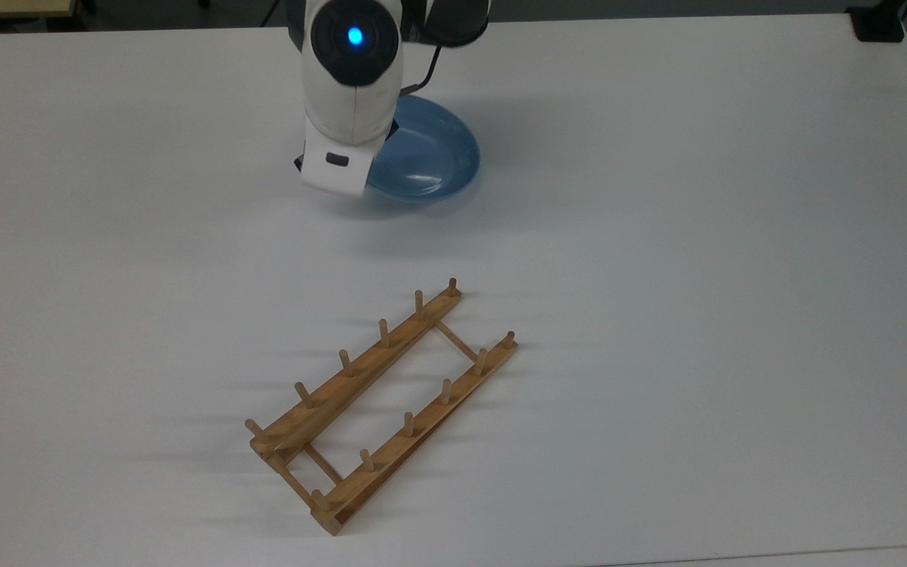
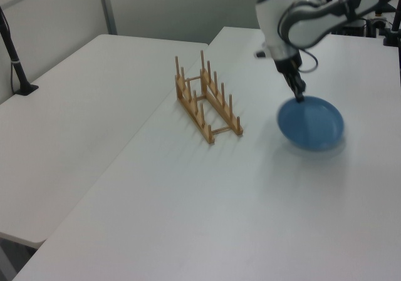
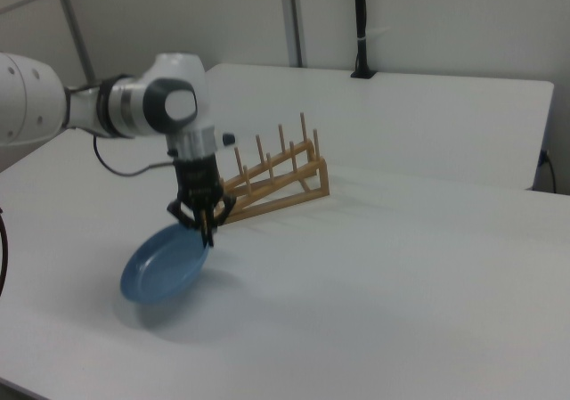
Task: Place plate in plate rack
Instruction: 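Close the gripper on the blue plate's rim and lift it, then carry the plate upright over the wooden rack slots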
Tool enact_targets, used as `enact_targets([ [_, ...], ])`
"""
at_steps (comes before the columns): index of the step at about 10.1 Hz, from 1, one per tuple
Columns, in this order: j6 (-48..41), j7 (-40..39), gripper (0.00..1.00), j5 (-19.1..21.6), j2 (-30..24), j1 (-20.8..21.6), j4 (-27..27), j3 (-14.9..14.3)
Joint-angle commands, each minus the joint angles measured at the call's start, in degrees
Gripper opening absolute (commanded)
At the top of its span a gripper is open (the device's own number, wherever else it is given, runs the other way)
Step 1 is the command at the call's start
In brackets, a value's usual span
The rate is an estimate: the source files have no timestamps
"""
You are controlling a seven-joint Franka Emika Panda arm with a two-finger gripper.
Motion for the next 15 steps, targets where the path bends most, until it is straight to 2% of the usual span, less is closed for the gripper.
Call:
enact_targets([
  [1,-2.0,8.3,0.0,0.3,-0.1,1.4,11.7,0.1],
  [2,-1.4,11.5,0.0,0.1,-0.1,1.5,15.1,0.1],
  [3,2.9,17.3,0.0,0.1,-0.1,1.5,18.1,0.1],
  [5,15.7,31.2,0.0,-3.0,-0.2,2.4,18.4,0.0],
  [7,25.7,46.1,0.0,-12.6,0.5,3.3,18.2,0.0],
  [9,31.1,59.0,0.0,-24.4,1.2,3.3,17.9,0.0],
  [11,32.3,64.9,0.0,-34.4,1.9,3.7,16.5,0.0],
  [15,32.4,66.1,0.0,-41.4,3.4,5.9,10.8,0.1],
])
